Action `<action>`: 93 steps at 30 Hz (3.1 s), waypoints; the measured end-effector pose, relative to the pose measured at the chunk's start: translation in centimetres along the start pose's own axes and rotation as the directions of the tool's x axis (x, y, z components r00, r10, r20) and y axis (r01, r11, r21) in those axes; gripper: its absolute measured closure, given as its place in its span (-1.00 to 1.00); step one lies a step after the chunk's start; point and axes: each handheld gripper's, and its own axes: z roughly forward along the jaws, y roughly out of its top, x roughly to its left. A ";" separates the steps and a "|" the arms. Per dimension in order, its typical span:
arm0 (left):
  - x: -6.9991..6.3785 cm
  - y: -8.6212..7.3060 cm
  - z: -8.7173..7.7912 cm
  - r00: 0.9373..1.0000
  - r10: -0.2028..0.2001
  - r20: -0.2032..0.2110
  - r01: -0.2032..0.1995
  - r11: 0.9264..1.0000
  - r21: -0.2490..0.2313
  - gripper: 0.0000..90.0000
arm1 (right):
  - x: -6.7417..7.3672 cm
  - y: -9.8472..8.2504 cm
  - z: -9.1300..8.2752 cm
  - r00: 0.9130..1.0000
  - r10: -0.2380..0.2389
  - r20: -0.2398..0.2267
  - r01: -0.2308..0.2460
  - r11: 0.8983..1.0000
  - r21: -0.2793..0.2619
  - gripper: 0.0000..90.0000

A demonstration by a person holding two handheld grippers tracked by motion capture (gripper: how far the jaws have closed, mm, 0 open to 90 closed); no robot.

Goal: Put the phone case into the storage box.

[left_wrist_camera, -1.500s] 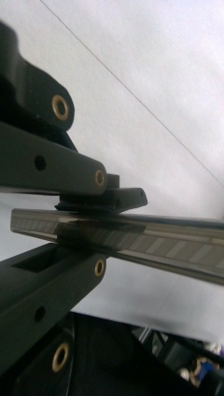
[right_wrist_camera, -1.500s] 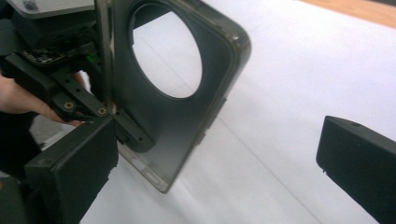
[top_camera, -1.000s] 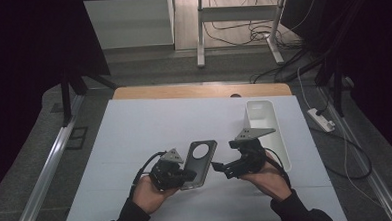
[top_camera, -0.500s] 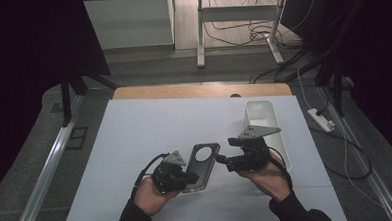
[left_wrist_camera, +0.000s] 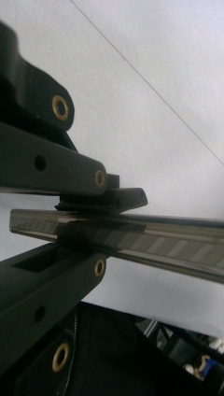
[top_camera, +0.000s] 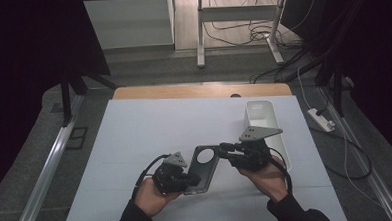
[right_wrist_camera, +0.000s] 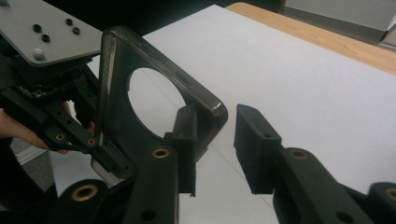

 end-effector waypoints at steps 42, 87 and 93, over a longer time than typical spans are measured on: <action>0.0 0.0 -0.1 0.996 0.068 -0.049 -0.072 0.994 -0.084 -0.51 | -0.5 0.8 -1.5 0.999 0.045 -0.014 -0.046 0.998 -0.050 0.78; 1.2 -8.0 -6.7 0.961 -0.080 -0.266 0.029 0.981 -0.190 -1.00 | -4.4 3.0 -3.5 0.995 0.064 0.070 -0.058 0.995 -0.080 0.78; 1.0 -9.1 -7.3 0.953 -0.100 -0.285 0.043 0.979 -0.201 -1.00 | -4.7 3.4 -3.6 0.995 0.063 0.074 -0.057 0.995 -0.085 0.78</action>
